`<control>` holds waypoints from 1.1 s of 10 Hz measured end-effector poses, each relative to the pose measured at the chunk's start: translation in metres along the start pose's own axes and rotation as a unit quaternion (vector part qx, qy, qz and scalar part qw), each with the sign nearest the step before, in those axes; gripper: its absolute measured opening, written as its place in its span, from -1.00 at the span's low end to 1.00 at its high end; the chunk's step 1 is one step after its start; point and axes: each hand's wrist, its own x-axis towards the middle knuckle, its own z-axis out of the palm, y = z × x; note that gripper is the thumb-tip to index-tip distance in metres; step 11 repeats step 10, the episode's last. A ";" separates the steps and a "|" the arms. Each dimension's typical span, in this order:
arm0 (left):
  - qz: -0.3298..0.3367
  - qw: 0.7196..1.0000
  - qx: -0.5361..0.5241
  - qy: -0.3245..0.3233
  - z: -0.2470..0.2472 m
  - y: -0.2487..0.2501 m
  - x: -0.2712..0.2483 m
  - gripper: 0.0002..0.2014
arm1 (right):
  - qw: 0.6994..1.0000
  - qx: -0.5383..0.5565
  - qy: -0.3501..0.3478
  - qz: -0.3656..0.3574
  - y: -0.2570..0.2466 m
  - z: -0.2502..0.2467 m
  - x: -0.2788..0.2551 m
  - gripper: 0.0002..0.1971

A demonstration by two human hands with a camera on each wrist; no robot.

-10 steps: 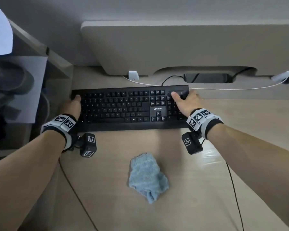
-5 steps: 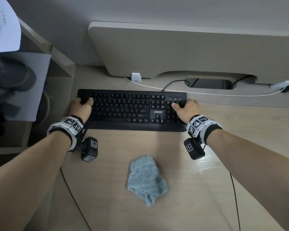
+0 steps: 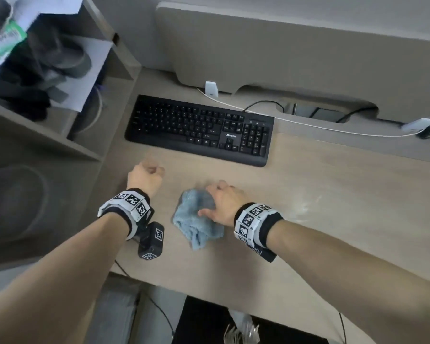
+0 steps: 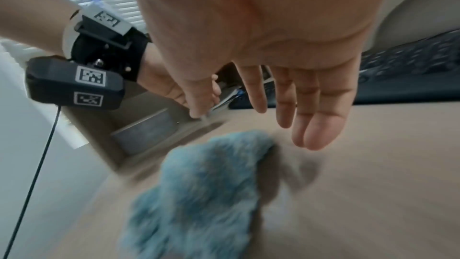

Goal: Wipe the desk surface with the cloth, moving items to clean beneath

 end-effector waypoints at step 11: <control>-0.047 0.997 -0.053 0.013 -0.124 -0.233 -0.092 -0.82 | 0.999 0.017 0.006 -0.044 -0.231 0.063 0.099 -0.40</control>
